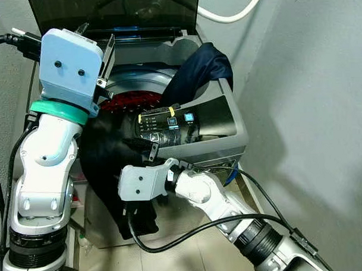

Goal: Clothes washing

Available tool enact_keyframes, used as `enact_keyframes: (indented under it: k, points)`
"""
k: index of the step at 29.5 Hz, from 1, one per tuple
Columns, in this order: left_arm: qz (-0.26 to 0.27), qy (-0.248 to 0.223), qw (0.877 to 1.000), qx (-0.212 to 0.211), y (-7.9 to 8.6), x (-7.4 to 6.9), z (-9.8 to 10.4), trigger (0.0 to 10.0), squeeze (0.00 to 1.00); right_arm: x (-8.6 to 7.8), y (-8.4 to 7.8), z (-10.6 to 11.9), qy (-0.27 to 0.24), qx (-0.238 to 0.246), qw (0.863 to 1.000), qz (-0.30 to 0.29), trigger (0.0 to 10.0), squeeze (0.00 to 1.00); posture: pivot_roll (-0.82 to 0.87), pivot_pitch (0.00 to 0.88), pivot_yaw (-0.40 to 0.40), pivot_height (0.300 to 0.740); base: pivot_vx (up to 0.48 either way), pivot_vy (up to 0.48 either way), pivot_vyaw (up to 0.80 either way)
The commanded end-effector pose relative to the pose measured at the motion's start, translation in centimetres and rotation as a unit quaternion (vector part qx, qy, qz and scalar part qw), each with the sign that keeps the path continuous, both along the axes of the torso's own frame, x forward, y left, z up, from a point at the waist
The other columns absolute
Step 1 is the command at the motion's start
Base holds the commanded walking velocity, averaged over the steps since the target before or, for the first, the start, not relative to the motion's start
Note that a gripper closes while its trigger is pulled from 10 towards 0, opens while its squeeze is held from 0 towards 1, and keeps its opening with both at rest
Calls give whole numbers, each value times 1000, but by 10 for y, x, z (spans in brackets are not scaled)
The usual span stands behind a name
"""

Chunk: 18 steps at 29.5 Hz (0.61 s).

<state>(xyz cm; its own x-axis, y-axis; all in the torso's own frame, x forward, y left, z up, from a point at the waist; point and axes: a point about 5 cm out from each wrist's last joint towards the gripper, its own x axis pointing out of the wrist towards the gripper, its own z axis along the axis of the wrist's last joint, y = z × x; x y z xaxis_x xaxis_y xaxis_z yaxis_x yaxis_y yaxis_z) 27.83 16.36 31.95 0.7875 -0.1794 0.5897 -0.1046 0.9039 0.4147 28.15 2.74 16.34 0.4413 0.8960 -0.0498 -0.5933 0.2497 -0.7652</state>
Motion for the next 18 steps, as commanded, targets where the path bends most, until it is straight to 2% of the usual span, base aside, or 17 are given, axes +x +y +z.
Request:
enact_keyframes:
  k: [1, 3, 6, 10, 18]
  points:
    - [-1, 0, 1000, 3, -1, 0, -1, 10000, 0, -4, -1, -18, 30, -29, 999, 5, 941, 0, 104, 66, -28, 740, 0, 0, 0]
    - [0, 0, 1000, 3, -1, 0, -1, 10000, 0, -2, 0, -16, 22, -23, 999, -6, 0, 0, 105, 67, -28, 740, 0, 0, 0]
    - [0, 0, 1000, 3, -1, 0, -1, 10000, 0, -1, 0, -15, 17, -20, 1000, -11, 0, 0, 105, 67, -28, 740, 0, 0, 0]
    - [0, -1, 1000, 1, -1, 0, -1, 10000, 0, 9, -2, -10, -10, -5, 999, -52, 0, 0, 108, 72, -30, 740, 0, 0, 0]
    - [0, -1, 1000, 1, -1, 0, 0, 10000, 0, 9, -3, -10, -13, -6, 998, -54, 0, 0, 108, 72, -30, 740, 0, 0, 0]
